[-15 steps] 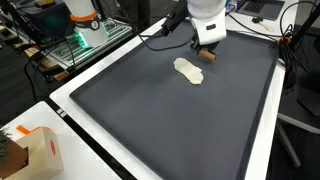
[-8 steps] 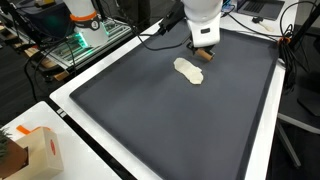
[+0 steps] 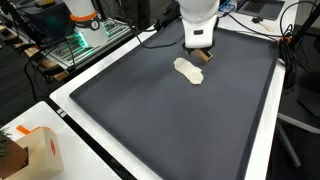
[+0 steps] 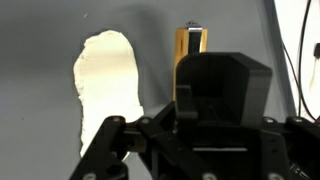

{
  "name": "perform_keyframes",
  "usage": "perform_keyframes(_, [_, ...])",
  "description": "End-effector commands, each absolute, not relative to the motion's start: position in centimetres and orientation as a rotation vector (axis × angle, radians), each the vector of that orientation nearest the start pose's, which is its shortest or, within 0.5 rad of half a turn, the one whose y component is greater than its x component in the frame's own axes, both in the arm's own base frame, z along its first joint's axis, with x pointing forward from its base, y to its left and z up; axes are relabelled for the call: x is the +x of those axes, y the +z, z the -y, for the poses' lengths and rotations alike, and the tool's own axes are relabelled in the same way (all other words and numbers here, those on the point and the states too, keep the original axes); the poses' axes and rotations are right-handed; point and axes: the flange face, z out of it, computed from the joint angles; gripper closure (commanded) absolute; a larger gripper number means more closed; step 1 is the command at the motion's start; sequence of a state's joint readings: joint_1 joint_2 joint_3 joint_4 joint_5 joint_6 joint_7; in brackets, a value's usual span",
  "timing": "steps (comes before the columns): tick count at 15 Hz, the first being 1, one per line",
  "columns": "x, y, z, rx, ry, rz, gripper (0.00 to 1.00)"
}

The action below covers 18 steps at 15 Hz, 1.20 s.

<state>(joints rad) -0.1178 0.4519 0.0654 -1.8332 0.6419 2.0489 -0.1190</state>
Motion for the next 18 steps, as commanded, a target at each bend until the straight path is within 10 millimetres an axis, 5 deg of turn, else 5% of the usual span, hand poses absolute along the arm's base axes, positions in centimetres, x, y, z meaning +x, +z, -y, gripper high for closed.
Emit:
perform_keyframes(1, [61.6,29.6,1.0,-2.504,0.251,-0.482,0.81])
perform_keyframes(9, [61.2,33.9,1.6,-2.585,0.209,-0.603,0.81])
perform_keyframes(18, [60.5,39.8,-0.2,-2.900,0.133,-0.538,0.81])
